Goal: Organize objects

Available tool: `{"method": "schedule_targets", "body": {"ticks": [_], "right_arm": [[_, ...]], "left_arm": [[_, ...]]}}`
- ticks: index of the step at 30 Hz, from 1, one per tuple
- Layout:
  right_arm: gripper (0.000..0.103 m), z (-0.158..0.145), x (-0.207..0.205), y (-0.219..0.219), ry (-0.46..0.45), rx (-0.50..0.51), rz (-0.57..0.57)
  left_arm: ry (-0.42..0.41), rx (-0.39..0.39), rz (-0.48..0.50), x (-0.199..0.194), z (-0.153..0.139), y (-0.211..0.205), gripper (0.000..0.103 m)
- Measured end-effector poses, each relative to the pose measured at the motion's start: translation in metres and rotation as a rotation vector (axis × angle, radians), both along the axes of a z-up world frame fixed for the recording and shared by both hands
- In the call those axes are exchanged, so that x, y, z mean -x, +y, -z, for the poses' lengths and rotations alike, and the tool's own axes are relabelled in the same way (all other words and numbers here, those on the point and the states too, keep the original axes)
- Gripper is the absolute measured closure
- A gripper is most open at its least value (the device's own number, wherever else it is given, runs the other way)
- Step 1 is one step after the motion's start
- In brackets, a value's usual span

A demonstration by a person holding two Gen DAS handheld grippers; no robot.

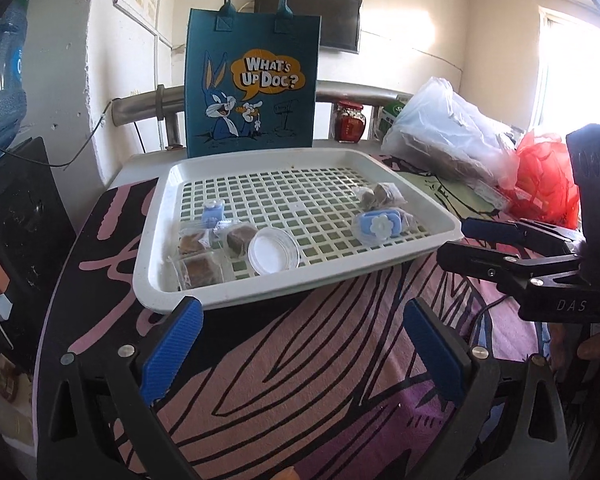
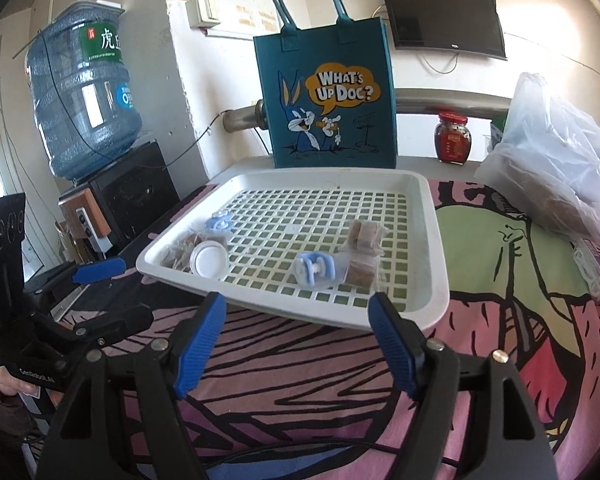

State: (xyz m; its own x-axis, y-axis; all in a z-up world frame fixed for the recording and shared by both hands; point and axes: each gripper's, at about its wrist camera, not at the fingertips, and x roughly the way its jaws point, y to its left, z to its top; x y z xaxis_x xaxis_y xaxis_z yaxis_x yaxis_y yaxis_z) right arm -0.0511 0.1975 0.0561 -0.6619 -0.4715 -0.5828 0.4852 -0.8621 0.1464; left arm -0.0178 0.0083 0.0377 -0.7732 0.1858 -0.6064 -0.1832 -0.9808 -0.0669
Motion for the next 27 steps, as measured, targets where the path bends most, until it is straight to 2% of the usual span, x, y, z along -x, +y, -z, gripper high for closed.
{"method": "schedule_targets", "body": {"ticks": [4, 8, 14, 27], "right_arm": [[0.029, 0.016, 0.003, -0.011, -0.06, -0.07, -0.025], [0.029, 0.024, 0.002, -0.018, -0.081, -0.12, -0.031], [0.029, 0.025, 0.006, -0.014, -0.098, -0.119, -0.005], [0.029, 0.029, 0.01, -0.015, -0.132, -0.133, 0.001]], "left_arm": [[-0.026, 0.013, -0.002, 0.001, 0.003, 0.002, 0.002], [-0.056, 0.007, -0.019, 0.006, 0.007, -0.001, 0.002], [-0.128, 0.02, -0.037, 0.014, 0.016, -0.002, 0.002], [-0.152, 0.032, -0.04, 0.016, 0.019, -0.001, 0.002]]}}
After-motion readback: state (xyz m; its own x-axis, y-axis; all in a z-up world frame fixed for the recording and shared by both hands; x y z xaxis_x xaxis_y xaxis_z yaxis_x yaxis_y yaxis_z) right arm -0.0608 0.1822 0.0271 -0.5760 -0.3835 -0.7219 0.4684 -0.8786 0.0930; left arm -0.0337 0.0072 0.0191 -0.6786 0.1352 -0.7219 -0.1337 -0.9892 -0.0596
